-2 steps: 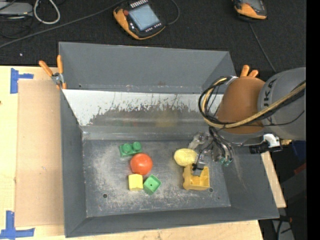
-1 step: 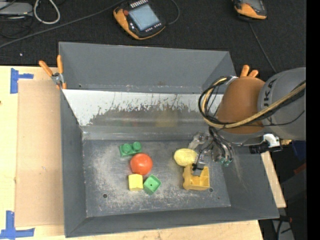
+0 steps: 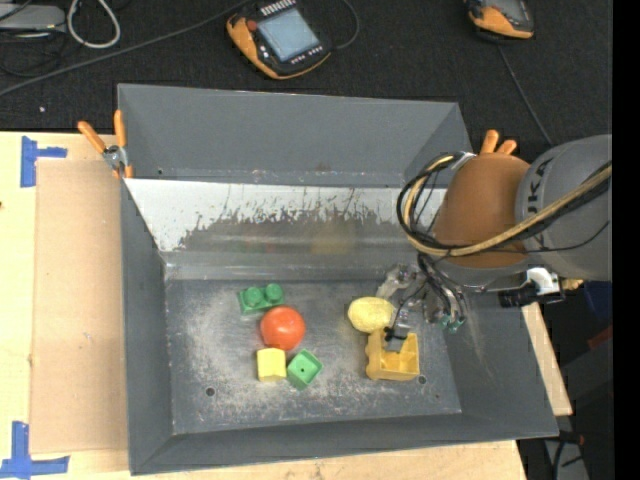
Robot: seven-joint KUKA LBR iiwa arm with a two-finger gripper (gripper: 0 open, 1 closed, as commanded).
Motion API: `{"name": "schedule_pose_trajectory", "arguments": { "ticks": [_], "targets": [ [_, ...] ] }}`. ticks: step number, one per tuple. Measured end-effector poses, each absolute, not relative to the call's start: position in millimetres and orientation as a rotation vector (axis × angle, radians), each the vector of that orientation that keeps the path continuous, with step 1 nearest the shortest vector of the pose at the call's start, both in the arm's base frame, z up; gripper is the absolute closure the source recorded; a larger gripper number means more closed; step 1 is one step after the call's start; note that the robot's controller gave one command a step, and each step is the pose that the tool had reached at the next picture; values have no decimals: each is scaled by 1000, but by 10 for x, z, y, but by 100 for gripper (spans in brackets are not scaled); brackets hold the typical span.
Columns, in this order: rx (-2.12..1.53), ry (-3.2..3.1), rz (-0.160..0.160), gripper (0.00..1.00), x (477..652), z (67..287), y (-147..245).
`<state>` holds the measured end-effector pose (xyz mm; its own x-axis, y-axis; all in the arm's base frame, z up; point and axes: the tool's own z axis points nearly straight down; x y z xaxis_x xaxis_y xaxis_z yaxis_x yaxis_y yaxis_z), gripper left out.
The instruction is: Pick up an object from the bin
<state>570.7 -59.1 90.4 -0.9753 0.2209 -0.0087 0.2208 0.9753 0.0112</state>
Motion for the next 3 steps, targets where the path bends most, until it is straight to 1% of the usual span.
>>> {"name": "schedule_pose_trajectory", "arguments": {
  "ticks": [2, 3],
  "targets": [
    [347, 3112, 16, 100, 5707, 903, -591],
    [378, 3105, 17, 100, 5762, 944, -388]
  ]
}}
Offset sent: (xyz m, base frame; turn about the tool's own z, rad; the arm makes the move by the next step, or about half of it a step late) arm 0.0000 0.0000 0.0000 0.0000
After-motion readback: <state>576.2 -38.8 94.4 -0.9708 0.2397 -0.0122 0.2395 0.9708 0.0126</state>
